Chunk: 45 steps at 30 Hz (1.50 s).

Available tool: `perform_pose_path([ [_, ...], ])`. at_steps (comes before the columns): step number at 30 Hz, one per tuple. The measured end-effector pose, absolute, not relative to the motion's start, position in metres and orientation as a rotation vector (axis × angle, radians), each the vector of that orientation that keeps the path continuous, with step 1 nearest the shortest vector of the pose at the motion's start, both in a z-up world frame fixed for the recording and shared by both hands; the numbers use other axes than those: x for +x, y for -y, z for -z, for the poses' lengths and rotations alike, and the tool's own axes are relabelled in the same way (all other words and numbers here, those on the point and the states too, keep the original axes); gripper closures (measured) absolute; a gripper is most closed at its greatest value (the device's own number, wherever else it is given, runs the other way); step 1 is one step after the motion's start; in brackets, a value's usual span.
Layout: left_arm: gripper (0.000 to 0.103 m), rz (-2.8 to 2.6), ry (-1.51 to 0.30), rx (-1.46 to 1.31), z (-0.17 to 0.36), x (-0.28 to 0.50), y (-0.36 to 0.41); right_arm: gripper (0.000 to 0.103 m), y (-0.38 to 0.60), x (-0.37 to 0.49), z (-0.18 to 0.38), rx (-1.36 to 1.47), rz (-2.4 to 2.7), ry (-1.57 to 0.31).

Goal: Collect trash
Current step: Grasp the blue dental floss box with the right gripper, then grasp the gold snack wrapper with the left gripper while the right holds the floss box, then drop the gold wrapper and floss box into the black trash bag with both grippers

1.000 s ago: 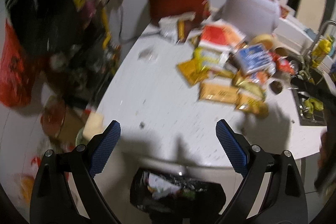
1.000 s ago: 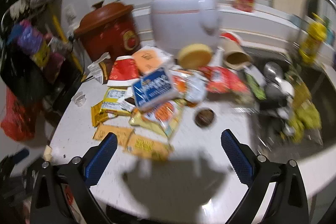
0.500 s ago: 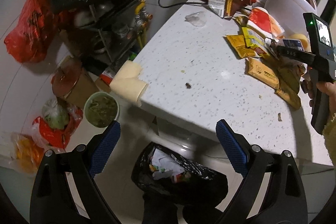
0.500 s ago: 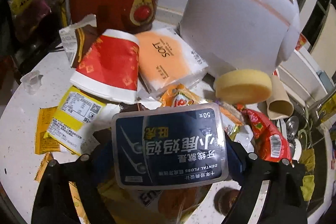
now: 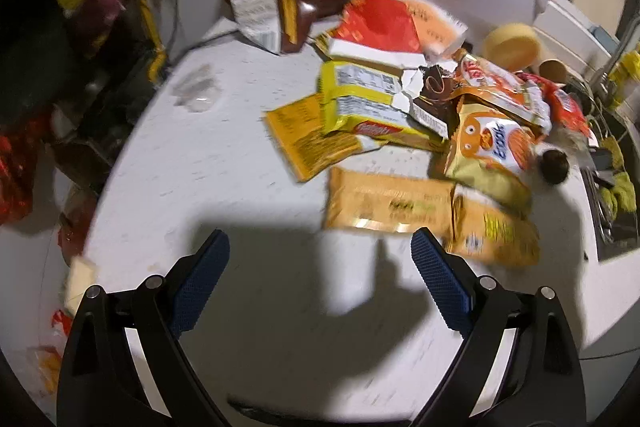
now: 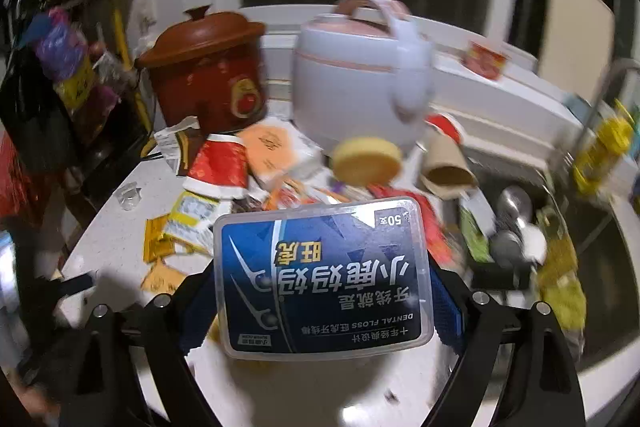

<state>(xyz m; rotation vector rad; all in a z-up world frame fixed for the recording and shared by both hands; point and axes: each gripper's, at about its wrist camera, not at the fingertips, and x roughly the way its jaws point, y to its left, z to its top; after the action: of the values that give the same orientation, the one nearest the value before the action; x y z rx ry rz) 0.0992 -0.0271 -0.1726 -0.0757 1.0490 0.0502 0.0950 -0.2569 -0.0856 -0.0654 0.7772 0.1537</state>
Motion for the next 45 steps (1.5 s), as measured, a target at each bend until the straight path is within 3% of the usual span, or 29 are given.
perform_pose_path([
  [11, 0.013, -0.036, -1.086, -0.159, 0.181, 0.135, 0.043, 0.017, 0.291, 0.046, 0.108, -0.015, -0.104, -0.827],
  [24, 0.01, -0.055, -1.06, -0.023, 0.201, 0.144, 0.084, 0.017, 0.279, 0.043, 0.111, 0.029, -0.174, -0.835],
  [27, 0.015, -0.045, -1.051, -0.018, 0.202, 0.142, 0.088, 0.017, 0.282, 0.041, 0.112, 0.043, -0.176, -0.832],
  [29, 0.023, -0.026, -1.048, -0.018, 0.201, 0.138, 0.089, 0.017, 0.283, 0.041, 0.111, 0.05, -0.176, -0.831],
  [36, 0.024, 0.013, -1.029, -0.115, 0.17, 0.093, 0.063, 0.017, 0.275, 0.038, 0.106, 0.03, -0.181, -0.817],
  [45, 0.024, -0.007, -0.998, -0.045, 0.124, 0.008, 0.006, 0.017, 0.227, -0.001, 0.094, -0.021, -0.378, -0.838],
])
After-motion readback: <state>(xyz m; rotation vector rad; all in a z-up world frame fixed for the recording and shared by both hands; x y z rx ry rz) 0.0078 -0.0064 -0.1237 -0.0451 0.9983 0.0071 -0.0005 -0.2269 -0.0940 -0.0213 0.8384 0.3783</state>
